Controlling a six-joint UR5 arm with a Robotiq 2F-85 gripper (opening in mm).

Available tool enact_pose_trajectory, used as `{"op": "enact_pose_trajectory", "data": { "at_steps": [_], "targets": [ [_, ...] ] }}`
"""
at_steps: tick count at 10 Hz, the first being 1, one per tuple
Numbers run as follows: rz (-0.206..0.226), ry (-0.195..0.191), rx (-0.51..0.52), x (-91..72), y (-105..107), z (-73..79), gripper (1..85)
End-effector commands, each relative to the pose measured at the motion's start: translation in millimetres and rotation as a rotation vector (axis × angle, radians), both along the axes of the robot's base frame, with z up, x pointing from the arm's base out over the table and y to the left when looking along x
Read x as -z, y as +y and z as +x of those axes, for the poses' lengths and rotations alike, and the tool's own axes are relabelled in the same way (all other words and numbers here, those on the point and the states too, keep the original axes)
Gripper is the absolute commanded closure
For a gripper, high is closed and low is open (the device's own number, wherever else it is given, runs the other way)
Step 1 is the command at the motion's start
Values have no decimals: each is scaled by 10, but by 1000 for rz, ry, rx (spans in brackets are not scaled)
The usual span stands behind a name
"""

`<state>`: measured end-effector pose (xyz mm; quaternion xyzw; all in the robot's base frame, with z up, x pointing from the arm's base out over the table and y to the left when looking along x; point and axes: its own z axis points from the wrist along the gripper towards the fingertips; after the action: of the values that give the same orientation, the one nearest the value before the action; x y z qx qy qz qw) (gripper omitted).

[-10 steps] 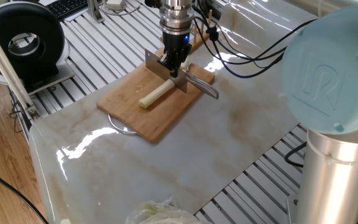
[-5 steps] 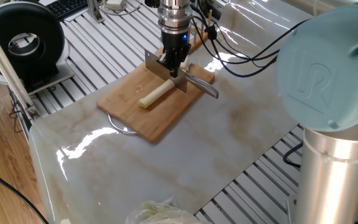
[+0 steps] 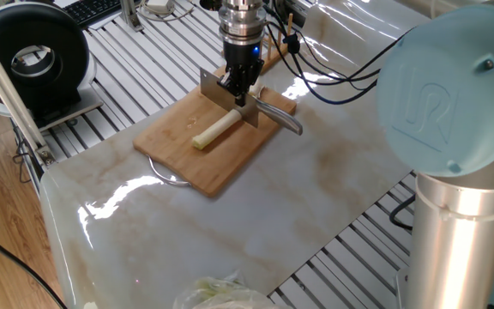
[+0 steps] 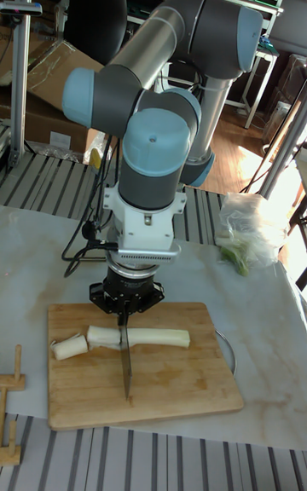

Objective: Chop the scallions

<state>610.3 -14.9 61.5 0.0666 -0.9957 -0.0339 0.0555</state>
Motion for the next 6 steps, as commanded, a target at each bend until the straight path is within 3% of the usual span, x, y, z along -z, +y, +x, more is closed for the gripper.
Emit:
{"op": "enact_pose_trajectory", "data": {
  "at_steps": [1,3,6],
  "targets": [
    [-2,-17,36,-58,144,86,843],
    [17,-25,43,-112,272,149,843],
    [14,-68,26,-69,239,255,843]
  ]
}}
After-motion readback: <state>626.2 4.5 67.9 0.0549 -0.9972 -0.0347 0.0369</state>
